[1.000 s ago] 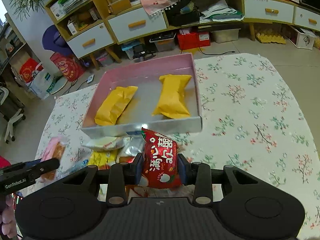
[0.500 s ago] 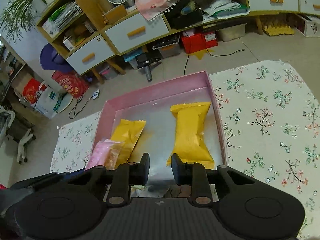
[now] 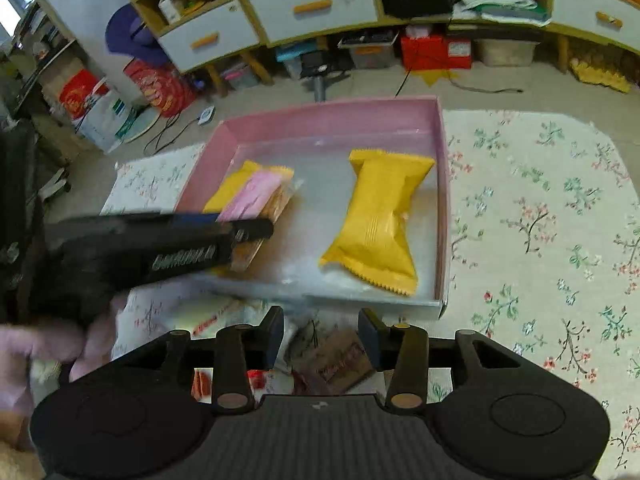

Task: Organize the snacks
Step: 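Place the pink bar in the box with the left gripper and release, then grasp the brown wafer packet with the right gripper and place it in the box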

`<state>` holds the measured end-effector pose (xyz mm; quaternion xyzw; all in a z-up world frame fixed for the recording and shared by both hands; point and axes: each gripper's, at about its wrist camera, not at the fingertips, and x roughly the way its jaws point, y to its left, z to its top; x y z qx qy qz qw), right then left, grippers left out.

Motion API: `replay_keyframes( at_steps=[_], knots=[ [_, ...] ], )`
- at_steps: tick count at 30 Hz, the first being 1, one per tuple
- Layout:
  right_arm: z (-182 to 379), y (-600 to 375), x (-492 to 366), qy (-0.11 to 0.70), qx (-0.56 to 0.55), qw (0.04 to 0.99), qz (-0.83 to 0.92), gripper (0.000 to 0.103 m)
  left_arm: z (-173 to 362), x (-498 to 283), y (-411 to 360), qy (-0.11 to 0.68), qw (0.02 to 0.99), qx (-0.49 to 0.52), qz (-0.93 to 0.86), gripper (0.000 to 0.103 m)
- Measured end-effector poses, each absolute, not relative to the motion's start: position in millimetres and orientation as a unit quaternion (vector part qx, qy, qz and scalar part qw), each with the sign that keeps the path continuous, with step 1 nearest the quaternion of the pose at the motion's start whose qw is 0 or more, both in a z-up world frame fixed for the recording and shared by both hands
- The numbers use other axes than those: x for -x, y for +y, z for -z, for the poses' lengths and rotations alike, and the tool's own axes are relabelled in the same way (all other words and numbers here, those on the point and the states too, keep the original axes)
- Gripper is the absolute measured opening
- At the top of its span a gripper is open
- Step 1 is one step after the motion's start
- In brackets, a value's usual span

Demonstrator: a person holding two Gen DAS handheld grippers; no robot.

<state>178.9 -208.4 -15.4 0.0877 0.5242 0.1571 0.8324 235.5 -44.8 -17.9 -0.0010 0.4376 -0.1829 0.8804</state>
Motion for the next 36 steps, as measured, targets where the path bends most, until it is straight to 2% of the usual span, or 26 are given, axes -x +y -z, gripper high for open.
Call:
replay_keyframes(
  at_steps=[2, 6, 9, 15, 18, 22, 24, 25, 26, 31, 36],
  knots=[
    [18, -209, -179, 0.532, -0.073, 0.826, -0.169, 0.022, 19, -234, -45, 0.417, 0.891, 0.002, 0.178, 0.030],
    [24, -200, -177, 0.539, -0.030, 0.824, -0.170, 0.024, 17, -232, -40, 0.403, 0.898, 0.025, 0.174, 0.033],
    [29, -199, -177, 0.545, -0.016, 0.821, -0.168, 0.025, 13, -229, -36, 0.399, 0.900, 0.029, 0.174, 0.048],
    [41, -196, -180, 0.557, 0.003, 0.813, -0.171, 0.029, 7, -216, -25, 0.402, 0.899, 0.041, 0.170, 0.050],
    [51, -190, -179, 0.563, 0.025, 0.807, -0.176, 0.032, 3, -206, -17, 0.403, 0.900, 0.041, 0.159, 0.054],
    [59, -184, -178, 0.557, 0.040, 0.811, -0.174, 0.028, -2, -189, -1, 0.409, 0.899, 0.060, 0.147, 0.056],
    [59, -182, -176, 0.544, 0.047, 0.820, -0.174, 0.017, -5, -179, 7, 0.414, 0.897, 0.075, 0.139, 0.058],
    [59, -181, -173, 0.536, 0.055, 0.824, -0.176, 0.007, -6, -174, 10, 0.417, 0.895, 0.079, 0.136, 0.060],
    [58, -180, -172, 0.531, 0.066, 0.827, -0.175, 0.006, -9, -168, 13, 0.419, 0.895, 0.080, 0.134, 0.061],
    [58, -182, -169, 0.529, 0.063, 0.830, -0.165, 0.000, -14, -143, 25, 0.418, 0.899, 0.053, 0.118, 0.068],
    [53, -188, -168, 0.527, 0.056, 0.837, -0.137, 0.000, -7, -125, 37, 0.418, 0.897, 0.067, 0.122, 0.068]
  ],
)
